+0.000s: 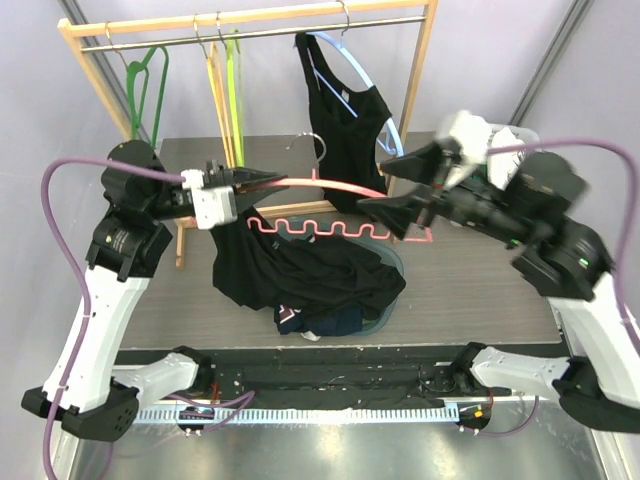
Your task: Remove the tank top from the hanger
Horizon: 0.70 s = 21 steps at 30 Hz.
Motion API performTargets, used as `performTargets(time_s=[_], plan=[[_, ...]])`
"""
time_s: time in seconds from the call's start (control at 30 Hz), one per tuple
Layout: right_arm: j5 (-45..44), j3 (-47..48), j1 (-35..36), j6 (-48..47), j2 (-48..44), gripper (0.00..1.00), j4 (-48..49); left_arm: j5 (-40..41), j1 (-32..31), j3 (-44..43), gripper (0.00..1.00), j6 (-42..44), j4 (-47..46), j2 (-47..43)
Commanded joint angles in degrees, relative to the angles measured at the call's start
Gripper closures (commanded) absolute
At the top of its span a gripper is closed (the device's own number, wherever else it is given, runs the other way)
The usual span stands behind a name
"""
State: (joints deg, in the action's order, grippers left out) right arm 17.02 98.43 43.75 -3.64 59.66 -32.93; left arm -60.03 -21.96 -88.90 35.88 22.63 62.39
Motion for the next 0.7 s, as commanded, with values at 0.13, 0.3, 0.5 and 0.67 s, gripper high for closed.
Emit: performTargets(time_s=[0.13, 0.3, 0.5, 0.67], plan=[[6.09, 5.01, 0.02, -1.90, 2.92, 0.22, -5.03, 1.05, -3.27, 4.00, 1.00, 14.12, -4.26, -5.34], [9.34, 5.98, 0.02, -1.98, 3.27, 0.25, -9.34, 1.49, -4.23, 4.18, 1.00, 14.92, -4.18, -5.35], [11.29, 3.53, 0.02, -1.90, 3.19, 0.31, -11.98, 1.85, -4.24, 3.91, 1.00, 15.01, -4.26, -5.44], [10.41, 1.15, 0.02, -1.81, 1.95, 0.34, -12.07, 1.58, -4.32, 4.09, 1.00, 14.84, -4.26, -5.96]])
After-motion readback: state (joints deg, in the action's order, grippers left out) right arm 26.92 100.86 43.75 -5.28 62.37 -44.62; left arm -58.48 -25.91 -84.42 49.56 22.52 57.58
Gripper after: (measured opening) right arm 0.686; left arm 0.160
